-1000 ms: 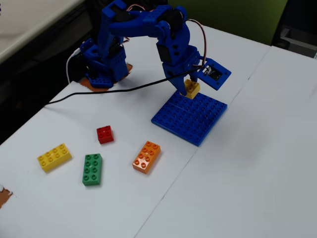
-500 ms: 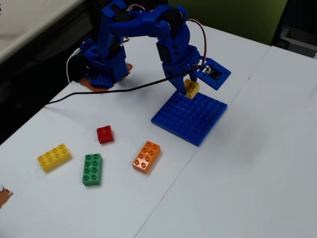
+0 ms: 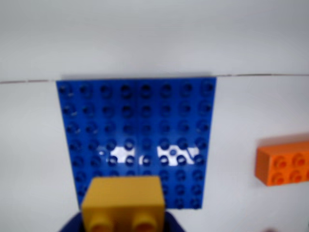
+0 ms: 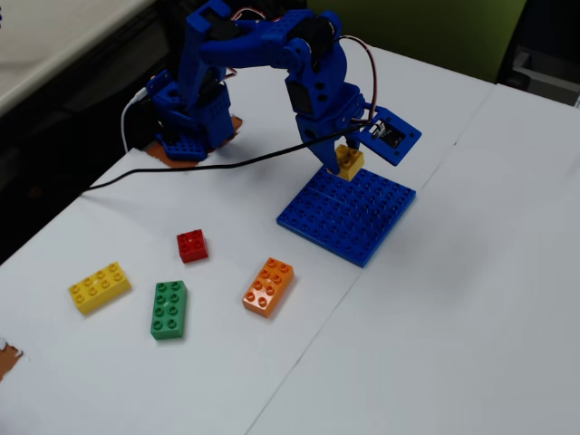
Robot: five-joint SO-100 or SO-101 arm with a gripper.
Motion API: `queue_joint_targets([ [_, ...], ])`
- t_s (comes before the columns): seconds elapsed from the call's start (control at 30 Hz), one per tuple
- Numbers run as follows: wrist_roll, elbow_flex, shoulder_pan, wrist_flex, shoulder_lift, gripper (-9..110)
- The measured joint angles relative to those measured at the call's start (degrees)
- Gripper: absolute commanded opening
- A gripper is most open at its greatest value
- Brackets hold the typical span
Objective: Pick up the 2x2 yellow block and go up the 8x8 blue block.
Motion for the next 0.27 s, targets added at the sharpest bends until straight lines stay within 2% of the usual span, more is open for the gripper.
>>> queue_joint_targets([
  [0.27,0.0,0.0,0.0,0.0,0.0,0],
])
